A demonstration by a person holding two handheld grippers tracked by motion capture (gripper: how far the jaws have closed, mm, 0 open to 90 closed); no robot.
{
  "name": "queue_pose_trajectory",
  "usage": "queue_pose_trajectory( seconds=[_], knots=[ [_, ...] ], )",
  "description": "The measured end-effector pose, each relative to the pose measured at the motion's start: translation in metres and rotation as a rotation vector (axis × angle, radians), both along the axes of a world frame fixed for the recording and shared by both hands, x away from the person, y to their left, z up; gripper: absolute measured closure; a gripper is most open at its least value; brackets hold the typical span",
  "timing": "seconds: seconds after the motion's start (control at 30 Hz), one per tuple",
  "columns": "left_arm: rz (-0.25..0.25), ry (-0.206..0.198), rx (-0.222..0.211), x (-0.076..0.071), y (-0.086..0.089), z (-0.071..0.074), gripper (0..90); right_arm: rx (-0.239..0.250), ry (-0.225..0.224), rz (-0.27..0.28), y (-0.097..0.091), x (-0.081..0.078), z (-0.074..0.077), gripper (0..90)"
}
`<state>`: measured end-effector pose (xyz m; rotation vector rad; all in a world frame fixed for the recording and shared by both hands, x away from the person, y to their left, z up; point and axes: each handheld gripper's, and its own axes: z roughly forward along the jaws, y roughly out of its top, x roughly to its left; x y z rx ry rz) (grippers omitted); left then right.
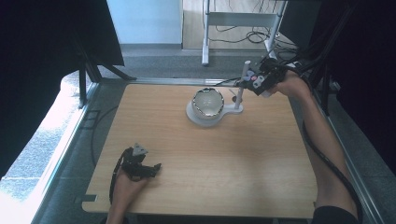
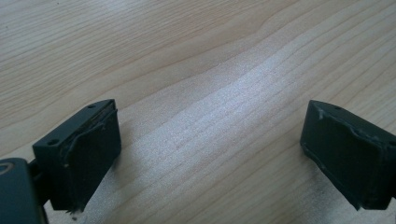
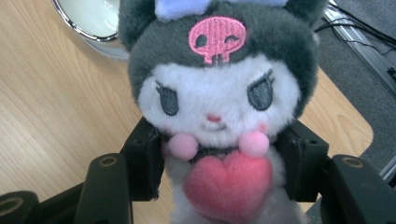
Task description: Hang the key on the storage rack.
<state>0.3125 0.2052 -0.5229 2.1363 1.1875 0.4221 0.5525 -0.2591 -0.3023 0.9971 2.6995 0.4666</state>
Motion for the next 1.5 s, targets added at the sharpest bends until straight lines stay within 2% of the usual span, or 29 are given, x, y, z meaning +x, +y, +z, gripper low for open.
queue_pose_trajectory(
  seconds=[0.07,0.2,0.3,0.33,0.4,0.43,0.47,0.63,0.67,0.7,0.93,1.0,1.03,1.17,1.33,1.37,1.5],
  knots=[
    [0.000,-0.001,0.002,0.000,0.000,0.000,4.9,0.007,0.011,0.001,0.002,0.001,-0.009,40.8],
    [0.000,-0.001,0.000,0.000,0.000,0.000,4.9,0.002,0.020,0.007,0.004,0.002,-0.017,40.7],
    [0.001,-0.001,0.001,0.000,0.000,0.000,4.9,0.000,0.032,0.006,0.006,0.002,-0.029,40.6],
    [0.002,0.001,0.000,0.000,0.000,0.000,4.9,-0.006,0.039,0.010,0.007,0.003,-0.037,40.5],
    [0.001,0.002,0.001,0.000,0.000,0.000,4.9,-0.007,0.039,0.012,0.007,0.004,-0.040,40.5],
    [0.000,0.002,0.001,0.000,0.000,0.000,4.9,-0.002,0.042,0.009,0.008,0.004,-0.050,40.2],
    [0.001,0.002,0.002,0.000,0.000,0.000,4.9,-0.002,0.042,0.009,0.008,0.004,-0.050,40.2],
    [0.001,0.002,0.001,0.000,0.000,0.000,5.0,0.006,0.030,0.001,0.008,0.005,-0.071,39.2],
    [0.001,0.002,0.001,0.000,0.000,0.000,5.0,0.006,0.030,0.001,0.008,0.005,-0.071,39.2],
    [0.000,0.002,0.002,0.000,0.000,0.000,5.0,-0.007,0.014,-0.007,0.007,0.006,-0.080,39.0],
    [-0.001,0.002,0.003,0.000,0.000,0.000,4.9,0.016,-0.008,-0.036,0.004,0.006,-0.093,36.8],
    [0.000,0.002,0.003,0.000,0.000,0.000,5.0,0.015,-0.019,-0.025,0.005,0.006,-0.098,33.7],
    [-0.001,0.002,0.002,0.000,0.000,0.000,5.0,0.008,-0.028,-0.022,0.005,0.006,-0.102,28.6],
    [0.000,0.002,0.001,0.000,0.000,0.000,5.0,0.018,-0.037,-0.027,0.003,0.004,-0.104,24.8],
    [0.000,0.002,0.001,0.000,0.000,0.000,4.9,0.018,-0.042,-0.008,0.004,-0.002,-0.103,19.1],
    [0.000,0.002,0.001,0.000,0.000,0.000,4.9,0.027,-0.045,0.015,0.005,-0.005,-0.102,17.7],
    [0.000,0.002,0.001,0.000,0.000,0.000,5.0,0.026,-0.045,0.018,0.006,-0.010,-0.103,15.0]
  ],
)
